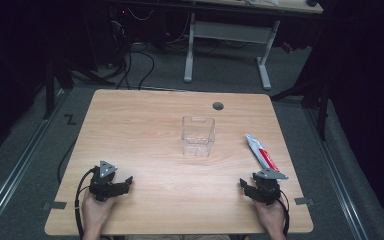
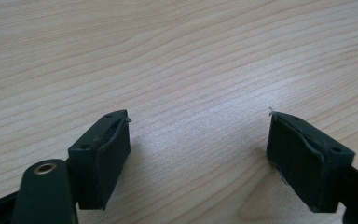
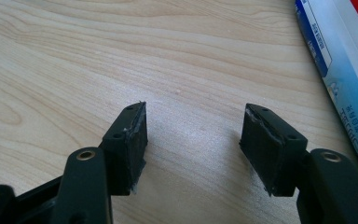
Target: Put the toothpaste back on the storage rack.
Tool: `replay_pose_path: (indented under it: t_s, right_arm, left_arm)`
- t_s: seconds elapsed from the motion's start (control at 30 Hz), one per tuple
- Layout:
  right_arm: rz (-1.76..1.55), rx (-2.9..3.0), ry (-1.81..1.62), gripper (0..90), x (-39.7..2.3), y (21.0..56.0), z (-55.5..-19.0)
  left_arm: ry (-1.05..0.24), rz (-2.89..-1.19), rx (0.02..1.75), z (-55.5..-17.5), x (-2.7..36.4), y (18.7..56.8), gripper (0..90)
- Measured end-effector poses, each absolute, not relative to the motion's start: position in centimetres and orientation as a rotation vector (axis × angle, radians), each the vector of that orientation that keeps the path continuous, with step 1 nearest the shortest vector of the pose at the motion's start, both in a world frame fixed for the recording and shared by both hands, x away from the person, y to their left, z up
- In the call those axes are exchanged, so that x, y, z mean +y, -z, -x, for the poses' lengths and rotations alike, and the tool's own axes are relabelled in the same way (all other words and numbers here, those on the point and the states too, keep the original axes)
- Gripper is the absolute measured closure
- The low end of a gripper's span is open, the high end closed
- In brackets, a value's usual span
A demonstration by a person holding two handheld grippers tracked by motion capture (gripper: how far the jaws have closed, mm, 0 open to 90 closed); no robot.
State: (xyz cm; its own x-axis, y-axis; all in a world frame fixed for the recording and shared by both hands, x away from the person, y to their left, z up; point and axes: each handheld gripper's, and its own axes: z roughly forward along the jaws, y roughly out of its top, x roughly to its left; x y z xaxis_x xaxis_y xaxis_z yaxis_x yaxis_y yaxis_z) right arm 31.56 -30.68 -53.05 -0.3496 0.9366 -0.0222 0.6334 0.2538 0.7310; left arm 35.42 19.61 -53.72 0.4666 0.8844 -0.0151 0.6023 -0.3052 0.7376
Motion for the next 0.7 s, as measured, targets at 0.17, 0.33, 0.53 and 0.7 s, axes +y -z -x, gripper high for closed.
replay_pose_path:
  t_s: [0.17,0.33,0.53,0.7]
  right_arm:
    - [-1.426,2.073,-0.883,40.3,-30.64,53.06,-31.60]
    - [-1.428,2.074,-0.884,40.1,-30.61,53.06,-31.63]
    - [-1.446,2.059,-0.877,40.4,-30.42,53.04,-31.52]
    - [-1.431,2.079,-0.887,39.5,-30.39,53.04,-31.52]
  left_arm:
    - [-0.525,-2.027,1.232,-35.42,19.61,53.72,21.7]
    - [-0.525,-2.027,1.232,-35.42,19.61,53.72,21.8]
    - [-0.526,-2.027,1.236,-35.42,19.62,53.71,21.8]
    - [-0.528,-2.024,1.237,-35.42,19.61,53.72,21.9]
